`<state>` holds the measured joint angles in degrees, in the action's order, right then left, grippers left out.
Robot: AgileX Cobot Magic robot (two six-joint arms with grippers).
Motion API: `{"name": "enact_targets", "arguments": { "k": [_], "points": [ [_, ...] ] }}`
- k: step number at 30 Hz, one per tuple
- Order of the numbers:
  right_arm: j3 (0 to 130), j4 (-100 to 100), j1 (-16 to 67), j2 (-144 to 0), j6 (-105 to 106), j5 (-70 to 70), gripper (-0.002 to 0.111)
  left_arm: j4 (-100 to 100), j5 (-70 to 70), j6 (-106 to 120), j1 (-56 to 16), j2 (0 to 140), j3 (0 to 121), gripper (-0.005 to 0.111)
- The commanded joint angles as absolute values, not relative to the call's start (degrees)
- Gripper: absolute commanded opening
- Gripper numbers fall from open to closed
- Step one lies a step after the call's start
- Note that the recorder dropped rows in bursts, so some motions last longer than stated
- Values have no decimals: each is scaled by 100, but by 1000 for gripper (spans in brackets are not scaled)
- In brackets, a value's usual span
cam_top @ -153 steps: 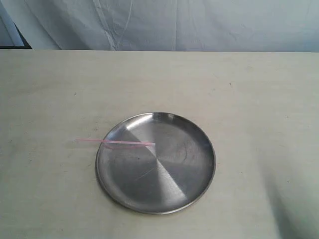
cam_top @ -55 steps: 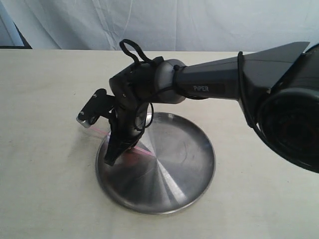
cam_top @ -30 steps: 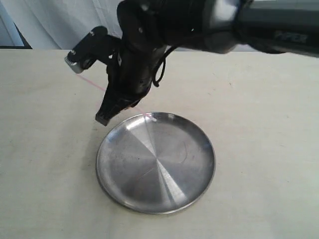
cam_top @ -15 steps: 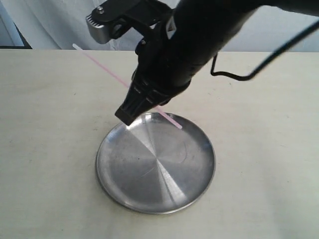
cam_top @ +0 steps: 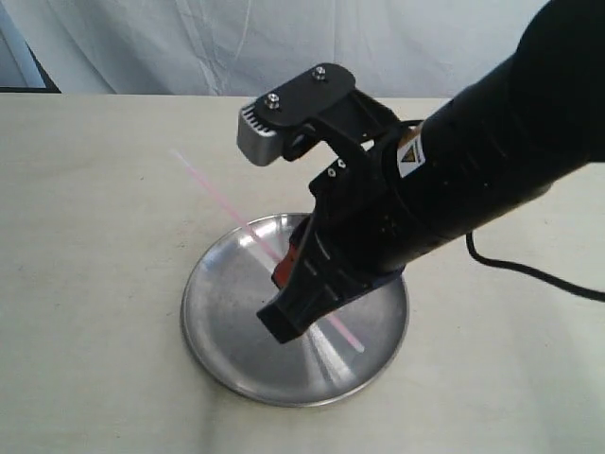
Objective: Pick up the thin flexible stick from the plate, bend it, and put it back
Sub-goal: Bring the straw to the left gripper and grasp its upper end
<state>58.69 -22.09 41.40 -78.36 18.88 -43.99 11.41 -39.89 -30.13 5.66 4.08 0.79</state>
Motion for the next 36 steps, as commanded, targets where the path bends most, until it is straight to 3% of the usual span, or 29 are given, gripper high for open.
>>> {"name": "enact_targets", "arguments": {
  "k": [1,5,10,13,15,24,32,34,36],
  "points": [
    [5737,-3184,4136,-7783,2578,-4202,-1,2282,-1306,-5885,570,666,684,0],
    [5737,-3873,4136,-7783,3082,-4188,-1,3615,-817,-7347,570,1247,1140,0],
    [5737,-5017,4136,-7783,3817,-4265,-1,5744,-3708,-9274,570,2517,1620,0],
    [5737,-5578,4136,-7783,4258,-4416,-1,8164,-4151,-11812,557,3869,2079,0],
    [5737,-5600,4136,-7783,4269,-4439,-1,8593,-4658,-11982,557,4505,2097,0],
    [5737,-6128,4403,-8029,4372,-3690,-1,7797,-6440,-11982,557,5000,2097,0],
    [5737,-6175,4513,-8014,4372,-2660,-1,8013,-6894,-11982,557,5000,2097,0],
    [5737,-6024,4513,-7932,4292,-2456,-1,8011,-6996,-11954,557,5000,2097,5],
    [5737,-5726,4513,-7860,4156,-2375,-1,7929,-6996,-11945,557,5000,2097,22]
  ]
}}
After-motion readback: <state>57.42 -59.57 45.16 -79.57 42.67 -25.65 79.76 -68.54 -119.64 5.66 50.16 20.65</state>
